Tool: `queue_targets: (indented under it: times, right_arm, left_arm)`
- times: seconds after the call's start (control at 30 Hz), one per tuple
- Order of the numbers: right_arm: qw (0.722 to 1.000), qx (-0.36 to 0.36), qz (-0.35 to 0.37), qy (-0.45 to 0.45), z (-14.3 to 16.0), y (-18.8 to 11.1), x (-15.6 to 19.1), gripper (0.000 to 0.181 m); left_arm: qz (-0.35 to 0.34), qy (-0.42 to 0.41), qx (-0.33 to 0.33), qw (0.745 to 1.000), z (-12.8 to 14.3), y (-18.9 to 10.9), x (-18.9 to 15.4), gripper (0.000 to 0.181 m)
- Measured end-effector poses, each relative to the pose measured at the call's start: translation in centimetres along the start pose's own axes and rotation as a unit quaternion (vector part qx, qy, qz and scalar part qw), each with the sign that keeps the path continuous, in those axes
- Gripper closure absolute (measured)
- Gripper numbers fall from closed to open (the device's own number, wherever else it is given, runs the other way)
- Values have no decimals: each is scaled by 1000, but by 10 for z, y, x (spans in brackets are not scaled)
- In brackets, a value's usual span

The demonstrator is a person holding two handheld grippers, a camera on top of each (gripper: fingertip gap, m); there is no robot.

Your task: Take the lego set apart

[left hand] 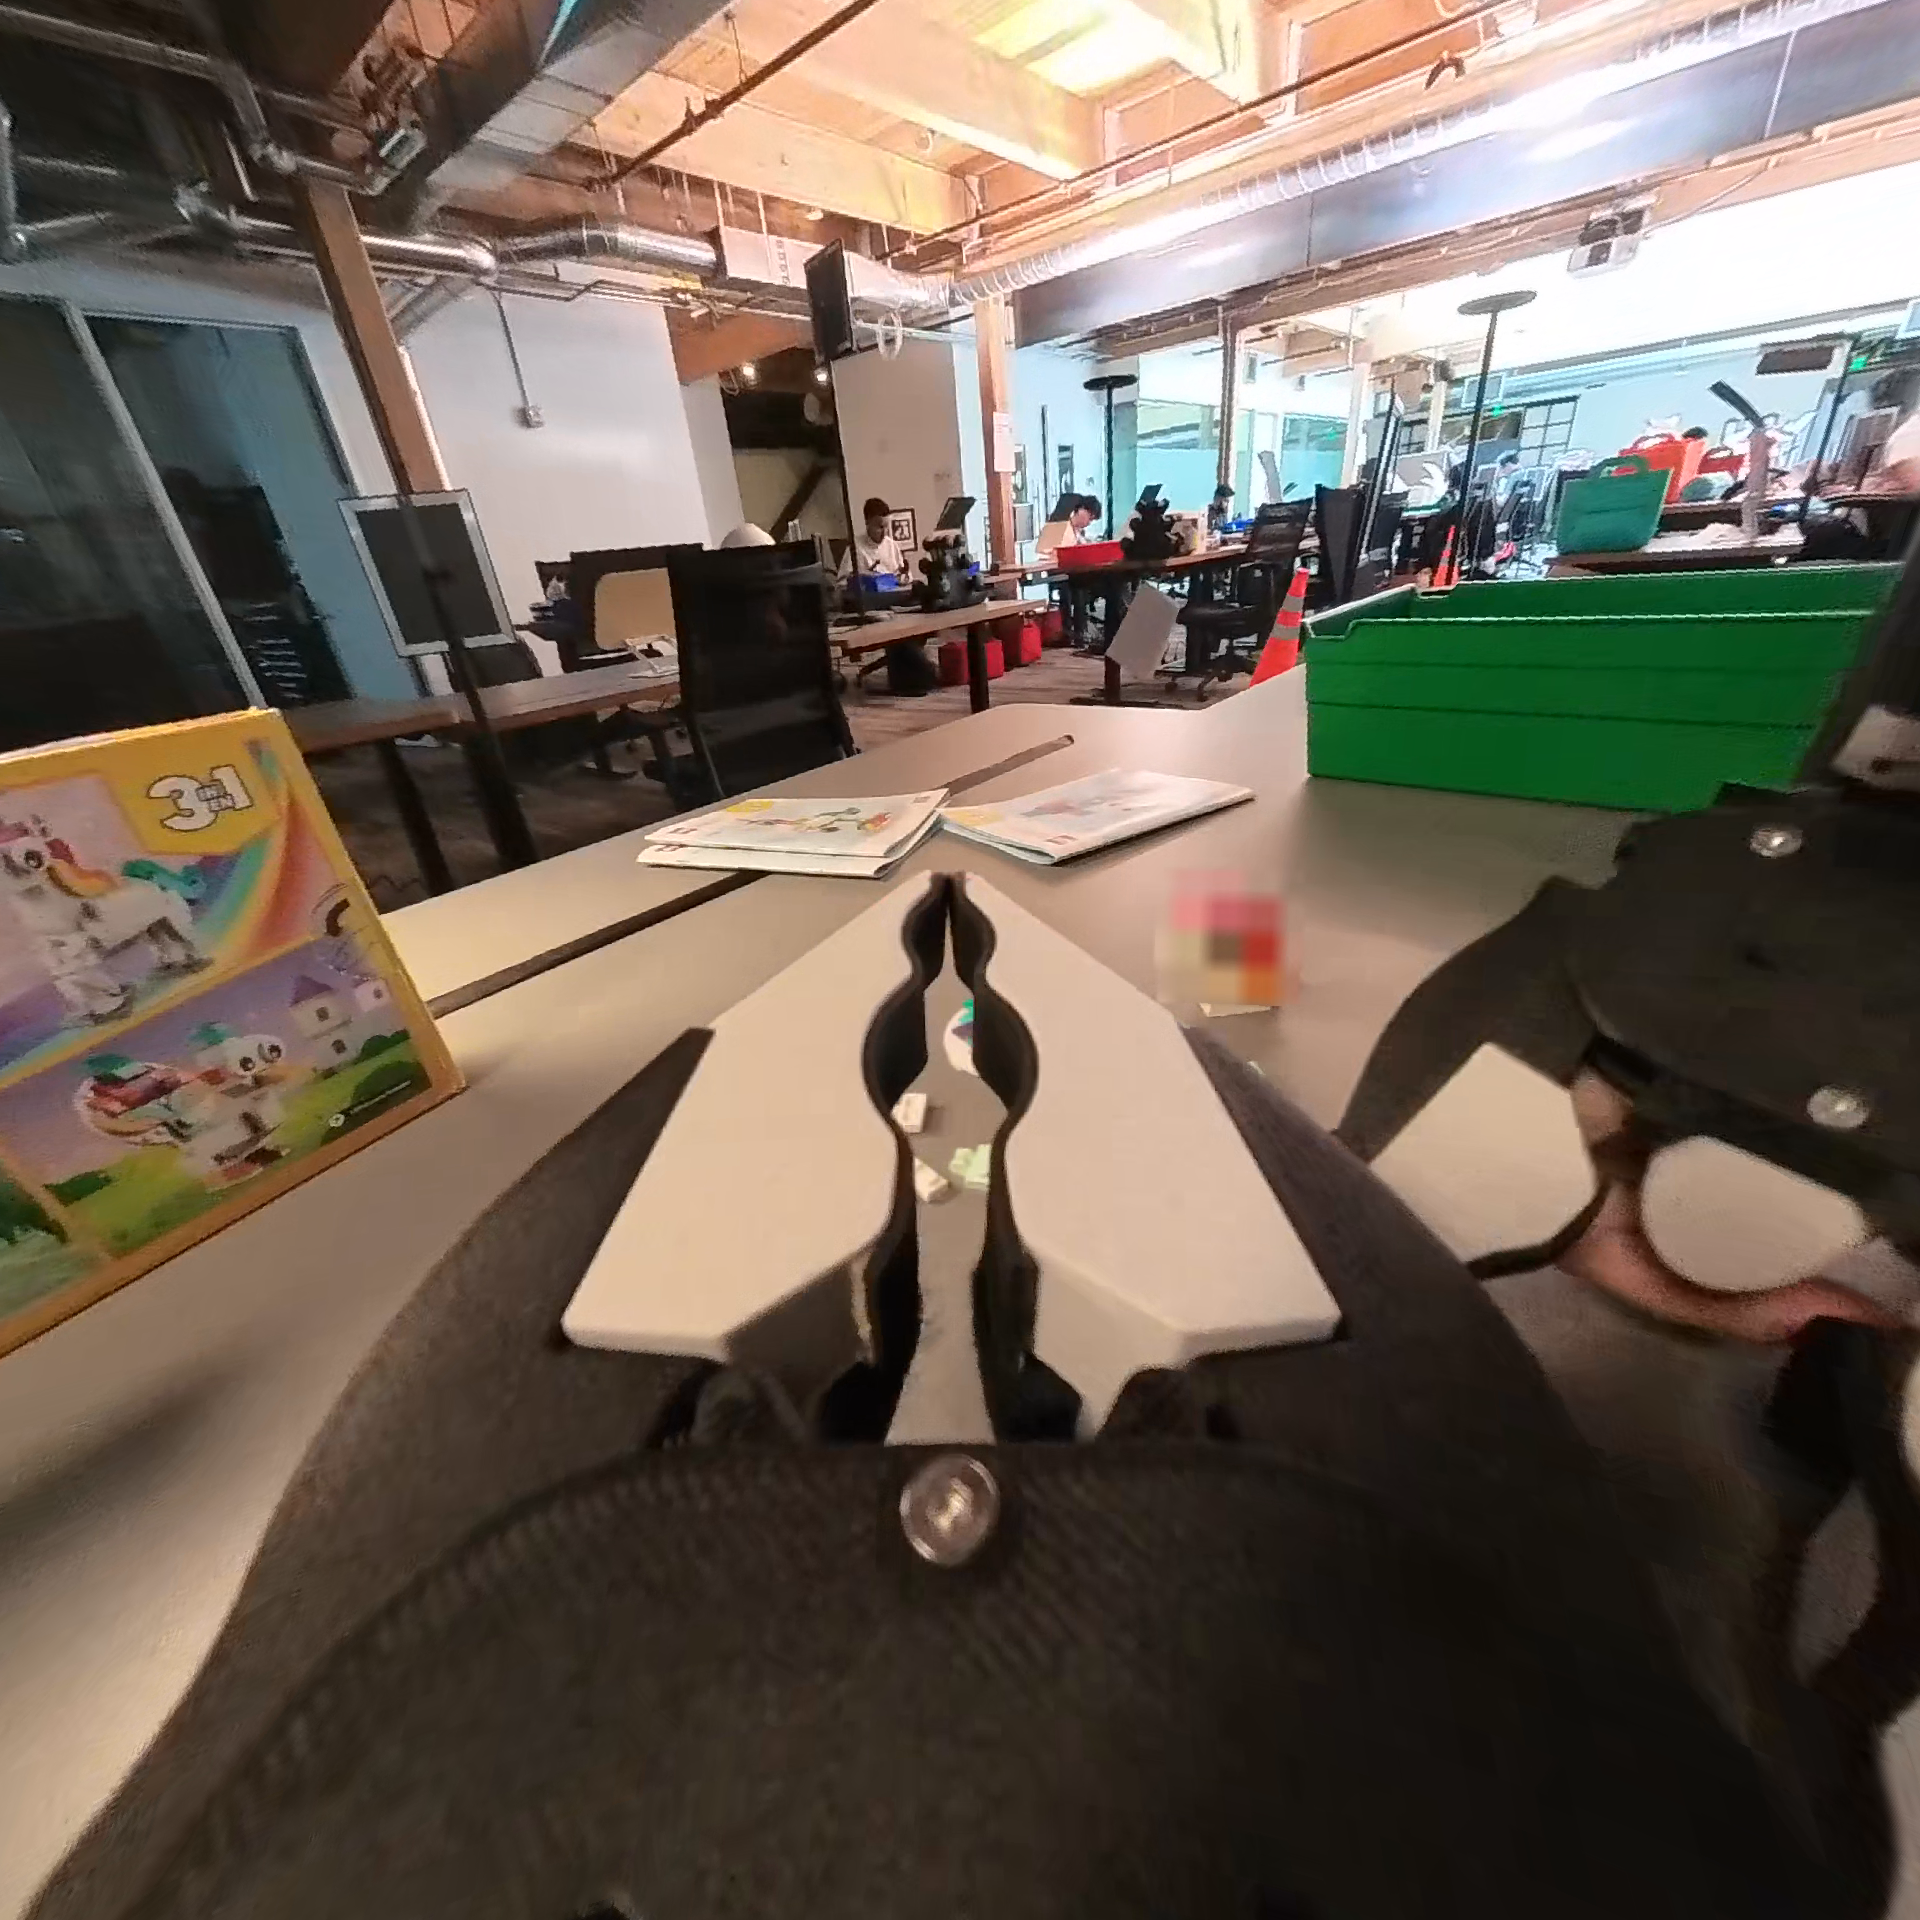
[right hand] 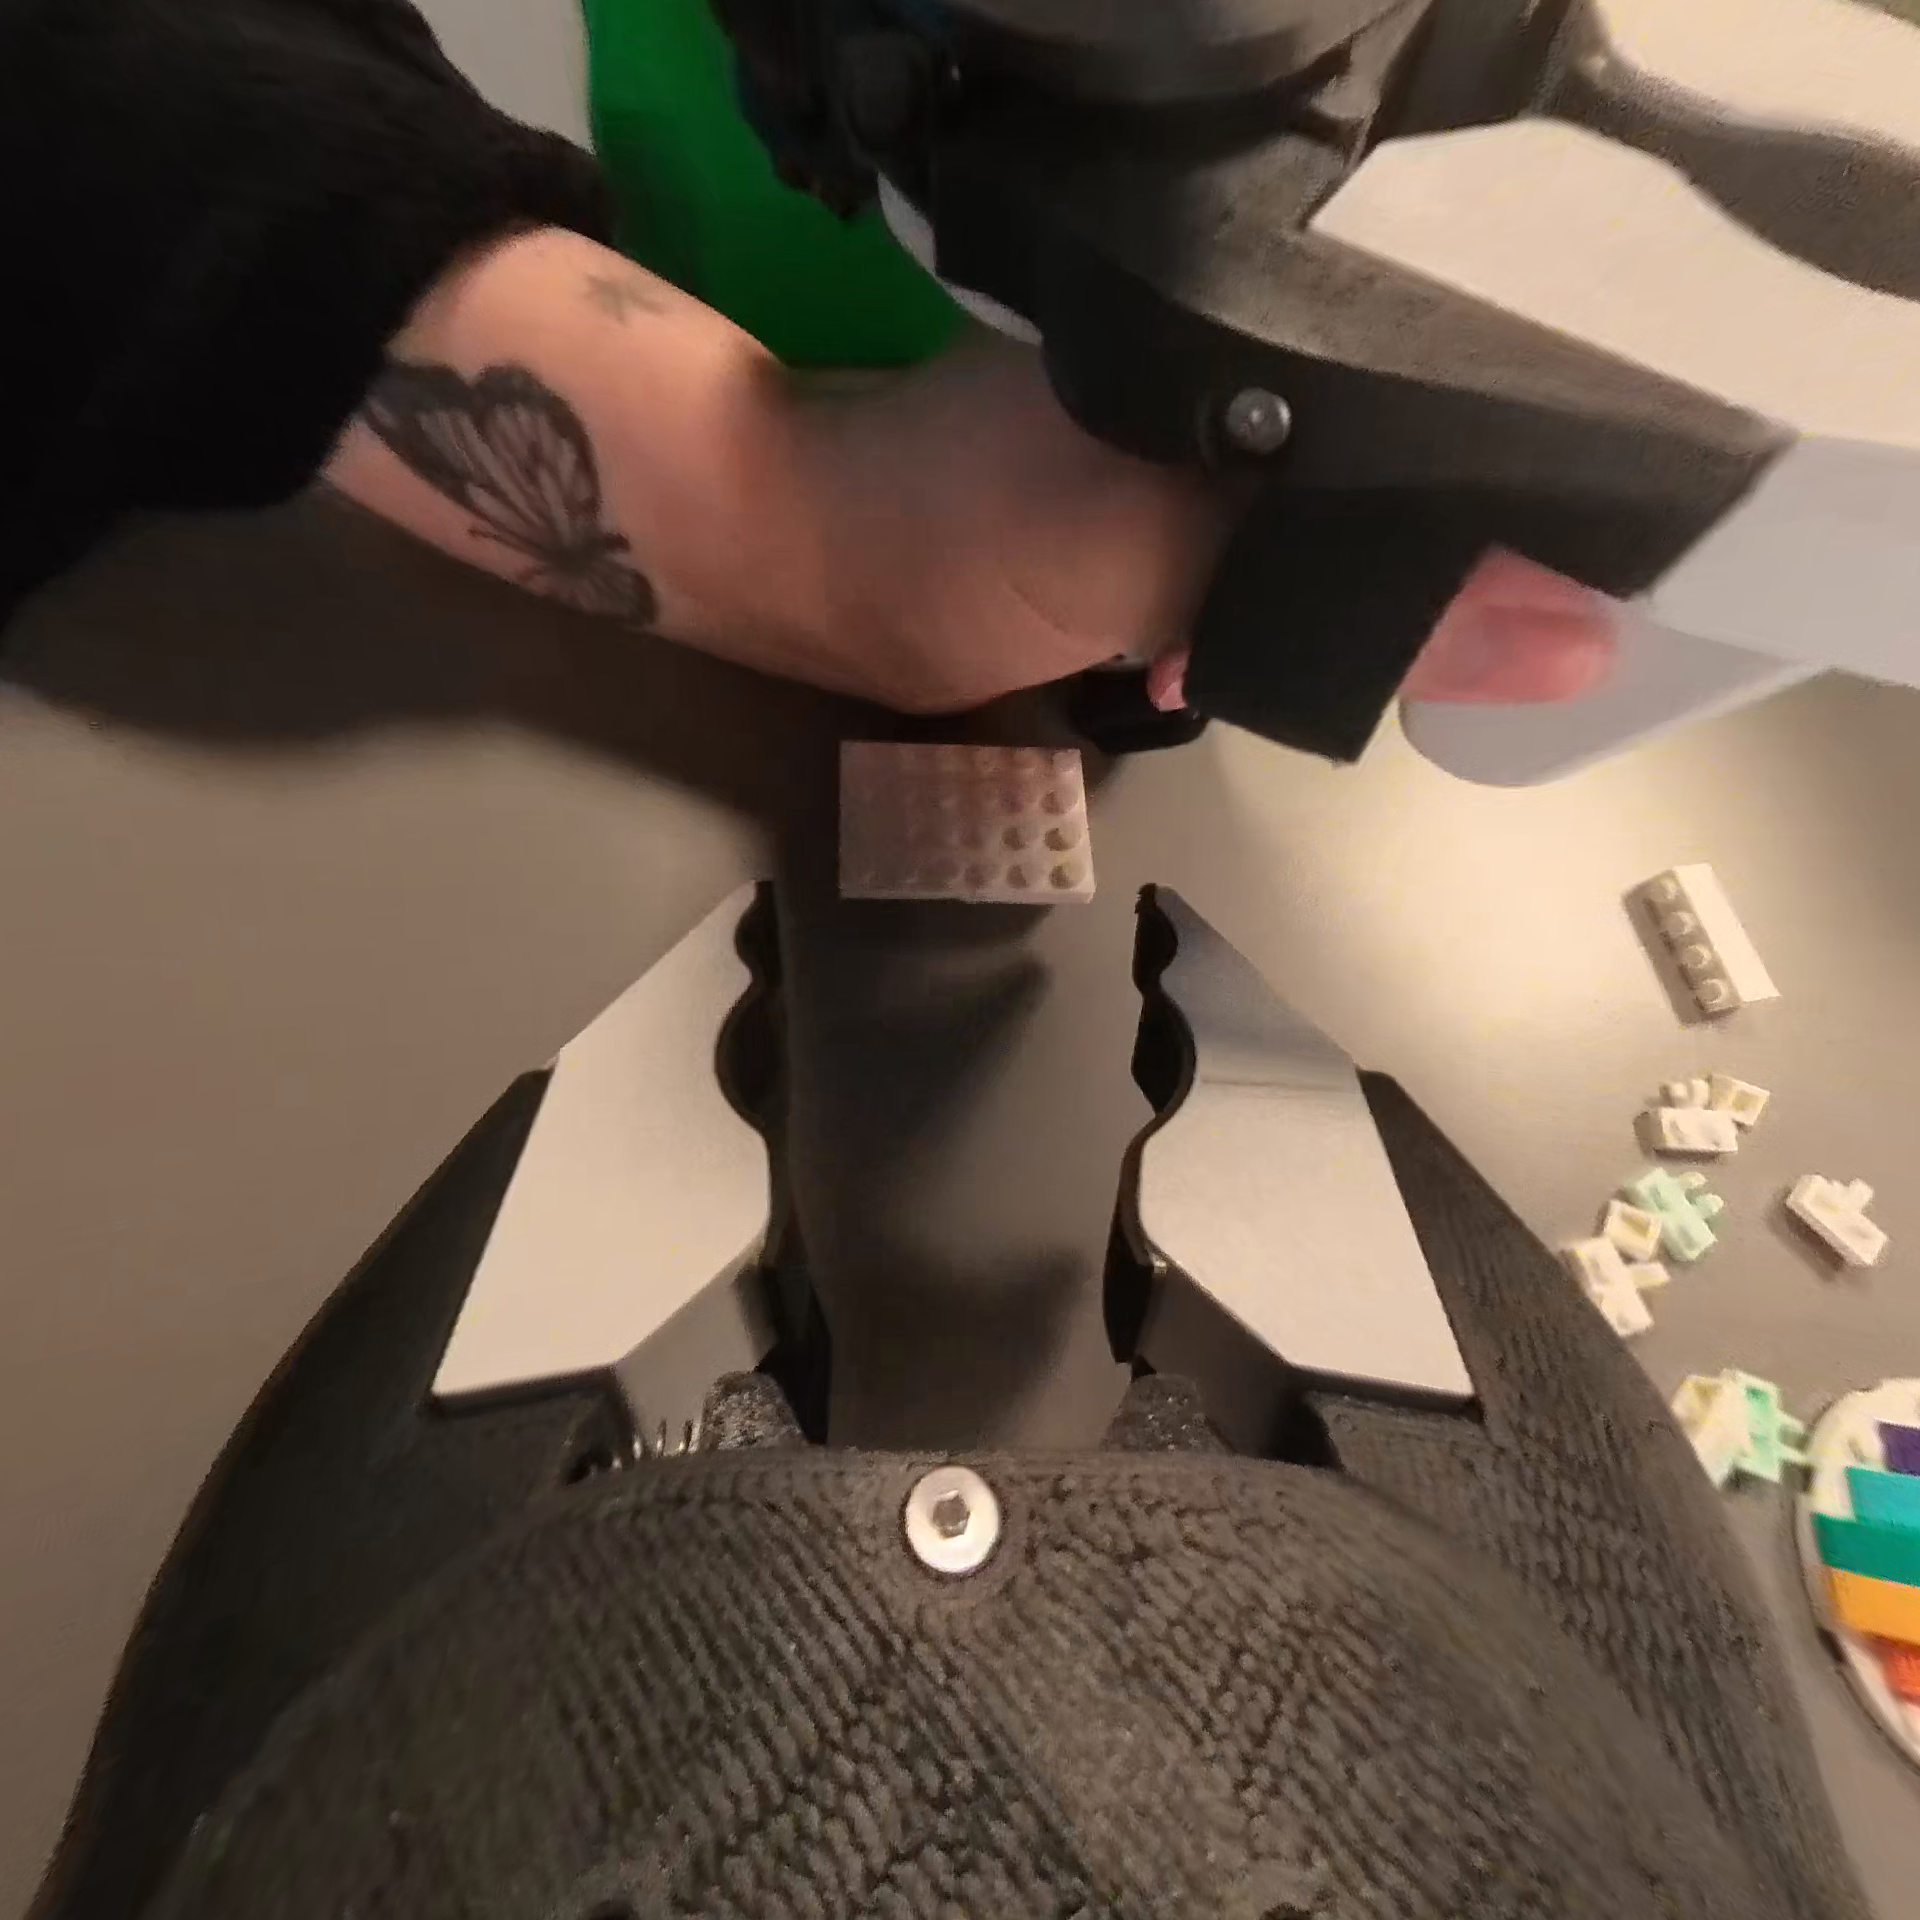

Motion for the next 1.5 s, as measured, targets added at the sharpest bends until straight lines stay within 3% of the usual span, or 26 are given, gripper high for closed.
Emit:
queue_targets:
  times: [0.13,0.17,0.23,0.3,0.37,0.43,0.53,0.63,0.7,0.77,0.83,0.93,1.07,1.13,1.3,1.5]
  right_arm:
    - [1000,9,1,8,-4,10,-2,116]
    - [1000,10,-2,11,-5,11,-2,129]
    - [1000,9,-4,15,-4,9,-3,131]
    - [1000,-5,28,13,-1,0,-12,131]
    - [993,-58,104,13,-3,-22,-33,132]
    - [974,-128,187,5,-5,-51,-55,132]
    - [926,-209,307,-62,-11,-93,-76,131]
    - [878,-223,397,-148,-17,-115,-80,132]
    - [865,-207,415,-191,-20,-116,-76,132]
    - [854,-188,427,-230,-22,-114,-72,132]
    - [846,-175,435,-254,-23,-113,-70,132]
    - [849,-163,431,-259,-20,-111,-72,132]
    - [884,-185,381,-196,-14,-114,-73,139]
    - [901,-233,345,-118,-15,-119,-75,142]
    - [919,-314,234,42,-14,-122,-79,145]
    - [900,-365,109,213,-10,-118,-83,134]
  left_arm:
    - [15,-8,9,1000,3,1,-3,181]
    - [19,-9,10,1000,3,0,-5,181]
    - [24,-8,8,1000,0,-2,-6,181]
    - [24,-1,2,1000,-4,-6,-6,181]
    - [19,14,-4,1000,-7,-9,-5,181]
    - [19,26,-8,999,-9,-11,-5,176]
    - [100,-8,-16,995,-10,-11,-27,160]
    - [195,-80,-19,977,-11,-12,-52,141]
    - [217,-112,-8,970,-9,-11,-58,132]
    - [211,-125,3,970,-6,-8,-58,139]
    - [204,-121,16,971,-2,-7,-57,161]
    - [181,-87,24,979,-2,-7,-52,165]
    - [76,106,26,991,-1,-9,-33,170]
    - [49,193,31,980,2,-10,-33,170]
    - [22,311,45,949,10,-7,-39,170]
    - [11,408,42,912,16,-6,-49,170]
Point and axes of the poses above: each gripper's, where its closed fingertips meet, y out along the fingers, z out of its underside, x = y × z across the jaws, the point moved 2 cm from there along -y, back along the fingers, and after that the axes turned 8 degrees about -y, right-handed, at the moved point
